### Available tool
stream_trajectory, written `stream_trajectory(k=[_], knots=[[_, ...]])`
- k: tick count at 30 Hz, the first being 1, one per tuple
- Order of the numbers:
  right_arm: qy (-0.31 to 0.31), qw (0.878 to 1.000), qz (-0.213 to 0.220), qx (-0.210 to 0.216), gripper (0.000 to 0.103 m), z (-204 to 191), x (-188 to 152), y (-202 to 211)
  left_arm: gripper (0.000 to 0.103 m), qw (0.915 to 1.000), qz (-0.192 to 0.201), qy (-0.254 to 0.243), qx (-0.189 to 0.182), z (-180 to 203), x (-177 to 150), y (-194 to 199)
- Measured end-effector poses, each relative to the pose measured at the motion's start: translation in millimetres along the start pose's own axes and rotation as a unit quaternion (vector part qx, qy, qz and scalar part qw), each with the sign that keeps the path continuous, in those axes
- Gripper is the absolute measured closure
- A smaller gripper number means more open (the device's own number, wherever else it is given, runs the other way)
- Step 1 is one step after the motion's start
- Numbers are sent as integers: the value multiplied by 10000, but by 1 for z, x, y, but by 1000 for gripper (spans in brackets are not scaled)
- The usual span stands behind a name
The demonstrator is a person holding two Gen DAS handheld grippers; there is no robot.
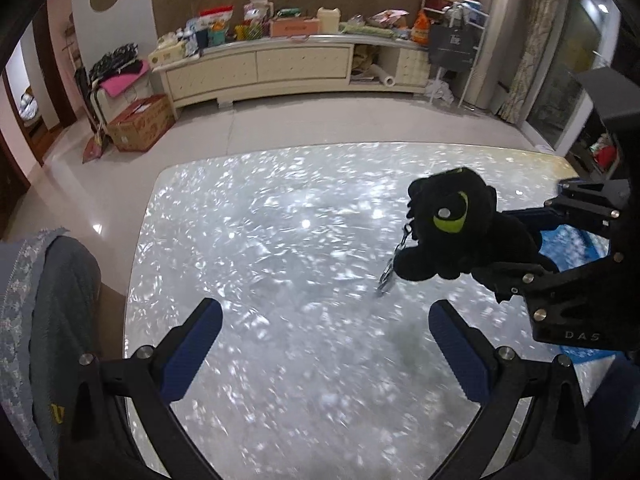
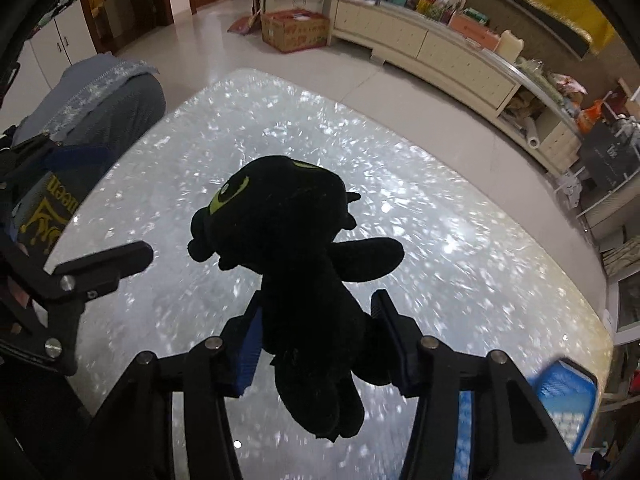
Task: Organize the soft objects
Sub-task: 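Carry the plush dragon over the basket and release it with the right gripper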
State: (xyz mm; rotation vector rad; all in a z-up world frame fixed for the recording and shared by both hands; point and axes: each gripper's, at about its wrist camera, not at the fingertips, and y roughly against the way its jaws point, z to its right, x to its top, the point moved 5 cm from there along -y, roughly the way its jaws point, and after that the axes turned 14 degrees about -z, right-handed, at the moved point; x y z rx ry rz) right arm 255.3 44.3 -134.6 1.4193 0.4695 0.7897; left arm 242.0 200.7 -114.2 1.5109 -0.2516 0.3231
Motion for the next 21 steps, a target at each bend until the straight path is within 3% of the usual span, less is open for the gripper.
stream_trajectory(k=[13,21], knots=[[-317,9978,573,-93,53,6,-62,73,1,9992,271,-246,-151,65,-34,82],[-572,9947,841,-129,53,22,-84,92,0,9968,433,-646,-168,116,-42,109]])
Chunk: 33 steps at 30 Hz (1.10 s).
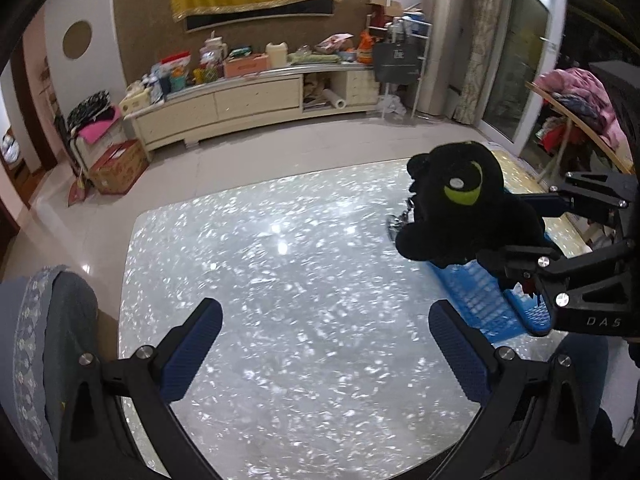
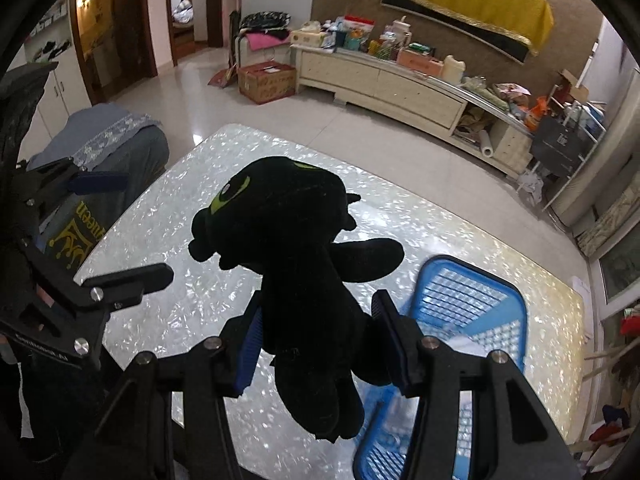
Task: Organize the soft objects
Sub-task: 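Carry the plush dragon over the basket and release it with the right gripper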
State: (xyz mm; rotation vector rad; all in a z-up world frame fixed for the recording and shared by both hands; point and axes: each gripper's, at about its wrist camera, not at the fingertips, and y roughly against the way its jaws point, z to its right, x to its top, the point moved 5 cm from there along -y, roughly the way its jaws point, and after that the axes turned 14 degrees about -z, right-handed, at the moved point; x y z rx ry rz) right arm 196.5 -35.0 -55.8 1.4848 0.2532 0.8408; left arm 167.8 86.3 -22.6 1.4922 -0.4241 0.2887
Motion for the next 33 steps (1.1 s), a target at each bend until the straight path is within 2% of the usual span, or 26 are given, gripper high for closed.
stream_trajectory(k=[12,16,27,33], knots=[[-567,9981,169,-163,53,44,-27,17,0,9980,106,-611,-119,83,25,11],[-730,9970,175,-189,52,57,-31,15,0,9976,102,-660,-191,103,36,7],[-1063,9942,43,-186,52,75,-41,-8,1,9944,-78,-1012,-303,150,56,-22],[-1307,9912,-152,-119,52,89,-45,-30,1,9935,-309,-1048,-309,158,61,-54]])
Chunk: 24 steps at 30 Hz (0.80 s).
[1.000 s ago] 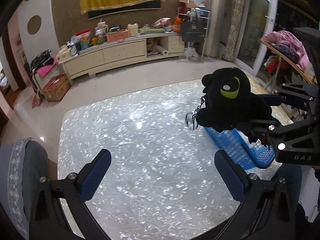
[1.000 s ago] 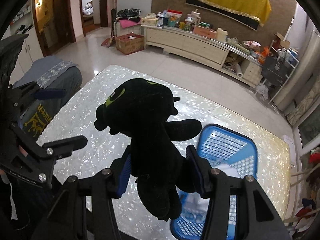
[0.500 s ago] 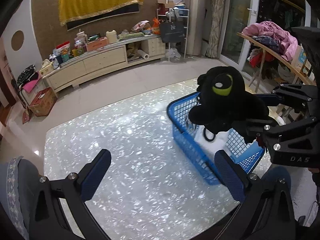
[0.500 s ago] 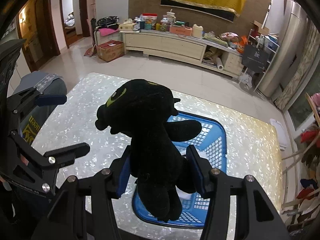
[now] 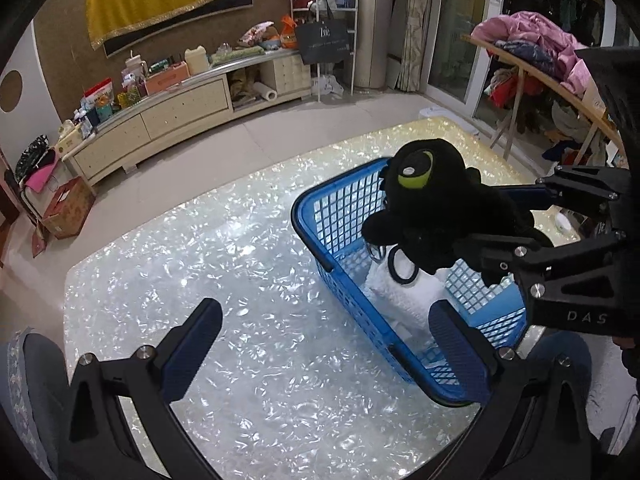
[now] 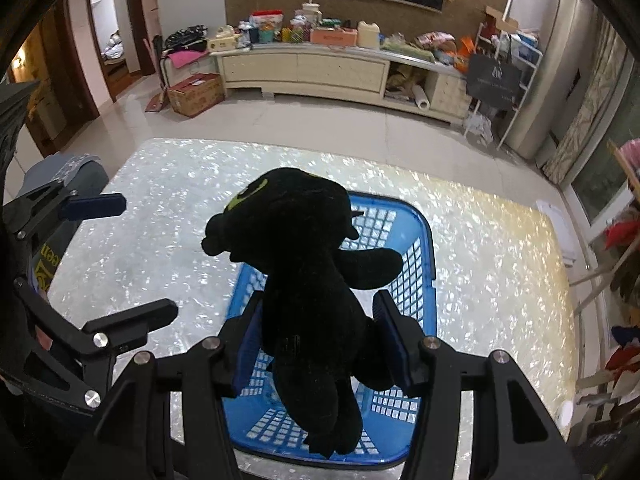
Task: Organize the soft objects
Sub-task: 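Carry the plush dragon over the basket and release it with the right gripper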
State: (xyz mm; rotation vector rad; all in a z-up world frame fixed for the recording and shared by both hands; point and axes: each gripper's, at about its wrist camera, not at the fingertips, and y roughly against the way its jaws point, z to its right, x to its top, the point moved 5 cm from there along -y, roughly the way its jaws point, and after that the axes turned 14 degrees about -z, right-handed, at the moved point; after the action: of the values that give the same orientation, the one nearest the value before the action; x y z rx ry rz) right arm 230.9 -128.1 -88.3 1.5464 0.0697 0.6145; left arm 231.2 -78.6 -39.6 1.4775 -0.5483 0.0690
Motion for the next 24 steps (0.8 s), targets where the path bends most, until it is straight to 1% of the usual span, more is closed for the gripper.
stream_trajectory(k=[2,6,11,13,18,22,24], knots=[[-93,9999,-112,30,52,3,0,-12,0,10000,-71,3,18,0,1,-11],[-195,9995,-252,88,52,10,-4,-23,0,9996,-256,88,-31,-8,2,-32],[-279,9984,-461,159,52,11,-5,-41,1,9991,-368,169,-98,-14,5,-51],[-298,9980,-535,186,58,12,-5,-48,1,9988,-429,186,-131,-16,6,-59],[-369,9964,-733,224,58,15,-4,-65,1,9980,-577,196,-167,-20,4,-78],[-396,9951,-869,272,59,14,-10,-72,0,9978,-600,190,-188,-23,3,-87],[-395,9945,-924,280,59,11,-13,-75,0,9977,-562,242,-303,-25,3,-88]])
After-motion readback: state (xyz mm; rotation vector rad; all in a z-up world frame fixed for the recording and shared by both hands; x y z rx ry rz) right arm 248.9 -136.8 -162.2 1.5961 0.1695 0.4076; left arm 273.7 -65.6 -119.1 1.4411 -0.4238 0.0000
